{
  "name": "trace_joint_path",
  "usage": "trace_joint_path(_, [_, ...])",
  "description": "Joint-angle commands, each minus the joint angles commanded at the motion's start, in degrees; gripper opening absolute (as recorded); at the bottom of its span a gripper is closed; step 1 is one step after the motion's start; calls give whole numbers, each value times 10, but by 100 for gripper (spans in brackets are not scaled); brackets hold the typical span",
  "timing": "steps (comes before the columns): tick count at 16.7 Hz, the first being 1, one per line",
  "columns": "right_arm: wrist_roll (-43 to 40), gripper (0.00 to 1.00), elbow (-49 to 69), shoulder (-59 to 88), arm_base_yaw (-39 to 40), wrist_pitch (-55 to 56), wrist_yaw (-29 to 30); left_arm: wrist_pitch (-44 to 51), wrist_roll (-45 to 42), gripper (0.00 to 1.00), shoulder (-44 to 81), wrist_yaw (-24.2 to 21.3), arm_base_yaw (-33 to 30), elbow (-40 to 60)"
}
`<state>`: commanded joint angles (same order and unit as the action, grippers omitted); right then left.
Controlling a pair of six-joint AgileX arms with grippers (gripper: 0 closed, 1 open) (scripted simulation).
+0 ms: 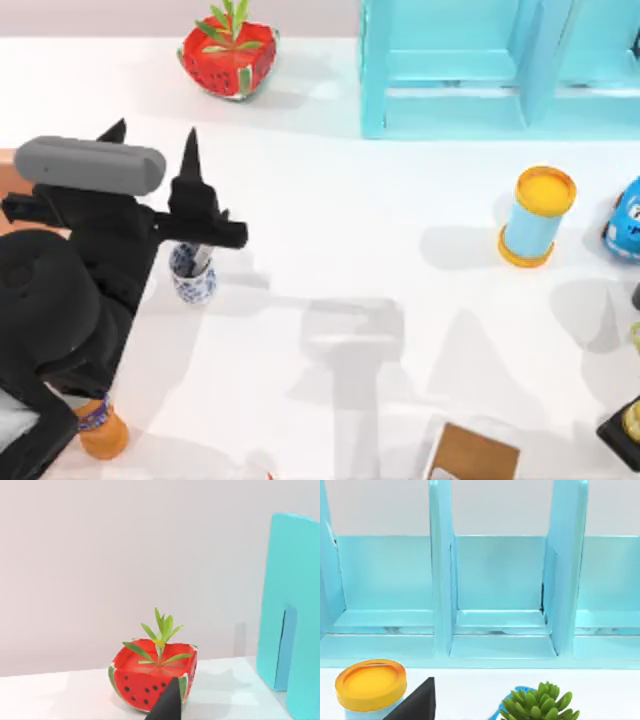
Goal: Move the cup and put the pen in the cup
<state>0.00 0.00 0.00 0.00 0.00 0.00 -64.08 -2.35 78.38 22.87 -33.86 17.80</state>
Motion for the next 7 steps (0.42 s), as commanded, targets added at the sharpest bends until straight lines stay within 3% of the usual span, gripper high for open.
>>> trace_joint_path(2, [0,100,0,0,0,0,0,0,0,100,0,0,0,0])
trace_joint_path(7, [0,100,0,0,0,0,0,0,0,100,0,0,0,0])
